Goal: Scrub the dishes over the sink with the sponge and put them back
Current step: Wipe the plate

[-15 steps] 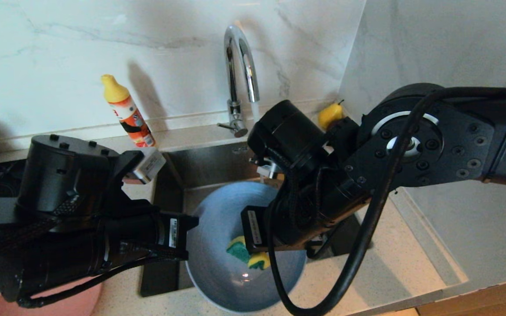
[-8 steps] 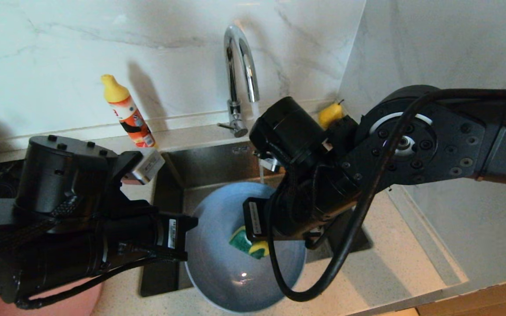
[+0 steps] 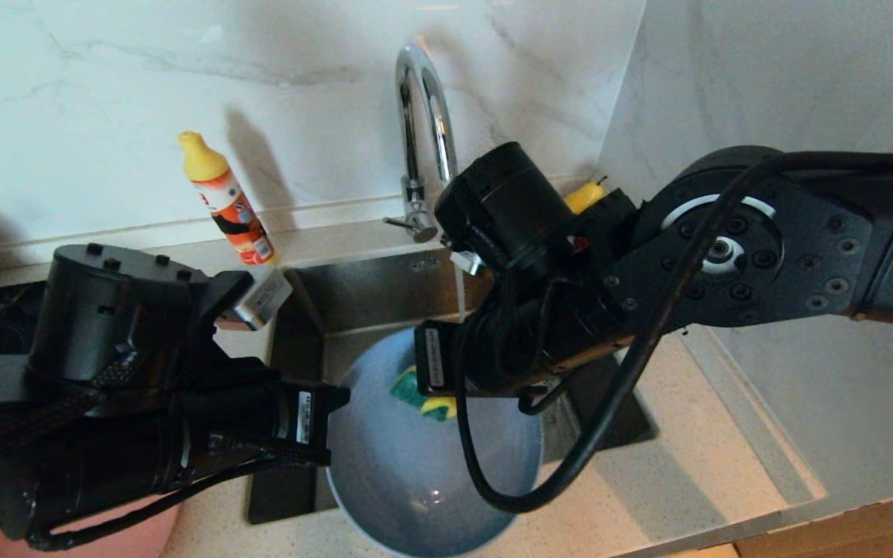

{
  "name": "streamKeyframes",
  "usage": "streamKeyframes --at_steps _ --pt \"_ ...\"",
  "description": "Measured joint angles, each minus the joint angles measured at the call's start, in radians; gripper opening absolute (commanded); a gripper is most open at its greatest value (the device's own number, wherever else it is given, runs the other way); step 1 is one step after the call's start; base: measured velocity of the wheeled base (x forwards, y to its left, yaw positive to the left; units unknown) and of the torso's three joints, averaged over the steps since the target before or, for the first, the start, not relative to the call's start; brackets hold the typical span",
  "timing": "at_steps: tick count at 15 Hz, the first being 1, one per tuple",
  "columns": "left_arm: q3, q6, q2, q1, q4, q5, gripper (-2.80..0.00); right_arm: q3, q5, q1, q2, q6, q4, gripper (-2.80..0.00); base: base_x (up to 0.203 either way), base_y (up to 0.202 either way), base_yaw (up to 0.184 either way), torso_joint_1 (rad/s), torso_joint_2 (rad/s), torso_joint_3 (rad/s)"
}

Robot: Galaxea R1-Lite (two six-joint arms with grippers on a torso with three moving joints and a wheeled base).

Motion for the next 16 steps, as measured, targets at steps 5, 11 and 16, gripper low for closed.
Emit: streamKeyframes --at_steps 5,11,16 --pt "0.001 -0.001 0.0 -0.005 -0.001 0.0 -2.8 0.0 -0.006 0.058 0.029 -0.003 0.004 -2.8 0.0 0.0 0.0 0.0 0.0 0.0" --pt "-0.001 -0.001 -0.001 -0.004 -0.002 0.004 -2.8 0.002 -0.007 0.101 0.041 -0.001 0.088 -2.8 0.0 0.0 0.0 0.0 0.0 0.0" --pt "-0.005 -0.001 -0.002 -0.004 -0.002 0.004 -2.8 0.013 -0.007 0.063 0.002 0.003 0.164 -2.8 0.0 0.0 0.0 0.0 0.0 0.0"
